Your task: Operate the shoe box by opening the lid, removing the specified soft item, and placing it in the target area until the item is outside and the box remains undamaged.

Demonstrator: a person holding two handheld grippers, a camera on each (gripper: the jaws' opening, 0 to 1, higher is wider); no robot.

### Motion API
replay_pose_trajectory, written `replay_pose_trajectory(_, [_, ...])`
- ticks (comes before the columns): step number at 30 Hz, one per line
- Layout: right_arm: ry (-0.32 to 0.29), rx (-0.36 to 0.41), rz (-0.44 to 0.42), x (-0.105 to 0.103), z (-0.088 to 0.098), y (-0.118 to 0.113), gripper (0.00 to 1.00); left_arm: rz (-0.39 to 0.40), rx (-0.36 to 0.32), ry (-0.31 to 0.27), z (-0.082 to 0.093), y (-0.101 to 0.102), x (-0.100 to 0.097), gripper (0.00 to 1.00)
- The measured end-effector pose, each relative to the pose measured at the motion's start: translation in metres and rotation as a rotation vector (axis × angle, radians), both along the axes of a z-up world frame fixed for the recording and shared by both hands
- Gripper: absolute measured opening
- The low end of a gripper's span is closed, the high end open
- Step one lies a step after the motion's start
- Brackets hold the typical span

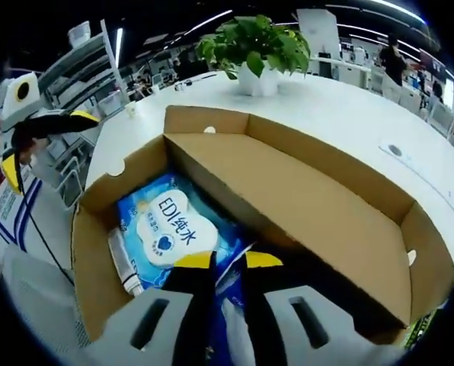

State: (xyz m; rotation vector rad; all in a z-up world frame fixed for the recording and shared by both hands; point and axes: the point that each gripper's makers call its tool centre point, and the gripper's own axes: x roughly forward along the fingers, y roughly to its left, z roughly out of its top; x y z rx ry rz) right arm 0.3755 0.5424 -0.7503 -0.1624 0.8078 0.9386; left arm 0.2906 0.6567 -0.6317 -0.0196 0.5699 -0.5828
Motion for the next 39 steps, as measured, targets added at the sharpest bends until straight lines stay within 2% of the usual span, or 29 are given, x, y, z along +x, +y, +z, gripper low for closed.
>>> replay_pose_trajectory(4, [0.031,0.014,-0.035,0.0,0.003,-0.003,0.04,0.006,0.01,0.001,-0.002,0.001,0.002,0.81])
replay_pose_trajectory(10, [-0.01,0.015,-0.045,0.0,0.017,-0.008,0.01,-0.002,0.021,0.012,-0.006,-0.003,0.002,0.81])
replay_pose_trajectory(20, [-0.024,0.029,-0.088,-0.001,0.029,-0.024,0.01,-0.001,0.048,0.042,-0.019,-0.009,0.01,0.76])
replay_pose_trajectory(27, [-0.03,0.021,-0.095,-0.003,0.034,-0.033,0.01,-0.036,0.066,0.064,-0.027,-0.025,0.012,0.73])
replay_pose_trajectory(33, [-0.031,0.011,-0.107,-0.003,0.038,-0.045,0.01,-0.018,0.077,0.133,-0.046,-0.03,0.02,0.57])
replay_pose_trajectory(36, [-0.032,0.009,-0.11,-0.003,0.04,-0.05,0.01,-0.012,0.066,0.156,-0.052,-0.035,0.023,0.56])
replay_pose_trajectory(39, [-0.034,0.006,-0.113,-0.003,0.04,-0.055,0.01,-0.037,0.105,0.185,-0.062,-0.041,0.022,0.55])
